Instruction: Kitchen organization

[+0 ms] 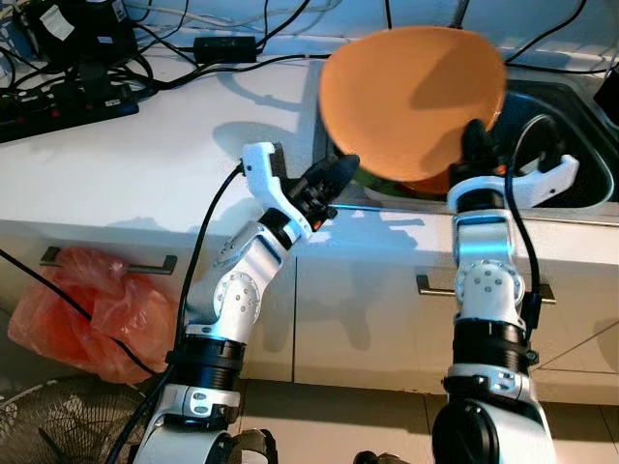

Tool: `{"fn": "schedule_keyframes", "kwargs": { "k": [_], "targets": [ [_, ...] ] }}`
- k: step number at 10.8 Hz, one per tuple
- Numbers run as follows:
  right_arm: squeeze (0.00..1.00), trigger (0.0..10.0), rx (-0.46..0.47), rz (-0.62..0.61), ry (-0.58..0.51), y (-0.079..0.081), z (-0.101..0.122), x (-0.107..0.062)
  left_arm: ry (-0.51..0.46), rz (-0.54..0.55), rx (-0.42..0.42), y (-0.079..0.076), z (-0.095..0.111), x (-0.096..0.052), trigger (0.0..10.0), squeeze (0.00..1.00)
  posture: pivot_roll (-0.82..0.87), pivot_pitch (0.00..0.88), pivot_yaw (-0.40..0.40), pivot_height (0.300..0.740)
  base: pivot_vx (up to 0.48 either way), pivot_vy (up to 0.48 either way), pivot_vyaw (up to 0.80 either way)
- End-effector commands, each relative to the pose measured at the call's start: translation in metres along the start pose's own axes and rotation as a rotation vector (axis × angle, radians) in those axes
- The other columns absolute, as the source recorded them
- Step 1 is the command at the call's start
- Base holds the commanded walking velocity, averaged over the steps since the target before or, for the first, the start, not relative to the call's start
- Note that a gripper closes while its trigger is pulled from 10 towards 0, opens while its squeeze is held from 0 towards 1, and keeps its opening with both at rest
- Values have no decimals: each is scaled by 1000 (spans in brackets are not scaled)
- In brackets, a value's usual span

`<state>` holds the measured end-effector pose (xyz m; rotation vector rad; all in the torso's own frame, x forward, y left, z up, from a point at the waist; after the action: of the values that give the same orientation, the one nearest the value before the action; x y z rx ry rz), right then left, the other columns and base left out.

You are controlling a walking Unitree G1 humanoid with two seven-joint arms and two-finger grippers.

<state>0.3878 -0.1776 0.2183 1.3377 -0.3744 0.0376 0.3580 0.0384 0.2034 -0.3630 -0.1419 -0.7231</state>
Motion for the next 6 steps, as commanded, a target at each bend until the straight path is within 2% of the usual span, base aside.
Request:
{"fn": "schedule_keyframes", "kwargs": {
  "k": [1,3,4,5,6],
  "targets": [
    [0,0,-52,32,-61,12,13,8,26,-11,41,-3,-5,0,10000,0,104,53,1,740,0,0,0],
    [0,0,-167,22,-87,10,21,13,57,-4,90,-3,-10,-1,10000,0,110,52,-1,740,0,0,0],
    [0,10000,-232,-3,-112,7,26,16,74,2,119,-2,-13,-3,10000,0,112,49,-1,740,0,0,0],
    [0,10000,-259,1,-108,8,25,17,85,13,138,0,-13,-5,10000,0,114,49,-1,740,0,0,0],
    [0,10000,-399,42,-89,12,19,20,121,35,184,4,-17,-9,10000,0,123,46,-4,740,0,0,0]
  ]
}}
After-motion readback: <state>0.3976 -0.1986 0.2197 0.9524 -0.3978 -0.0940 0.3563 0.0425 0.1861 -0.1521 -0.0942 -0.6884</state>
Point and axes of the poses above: a point about 5 cm out from each wrist's last joint towards the gripper, its own x axis pointing out of the wrist towards the gripper, its own z axis along the axis of the wrist's last joint, y = z × x, the point moved 3 cm from there along x, pointing out of the wrist towards the gripper, and after that the axes turned 12 degrees about x, right-handed, at the moved point
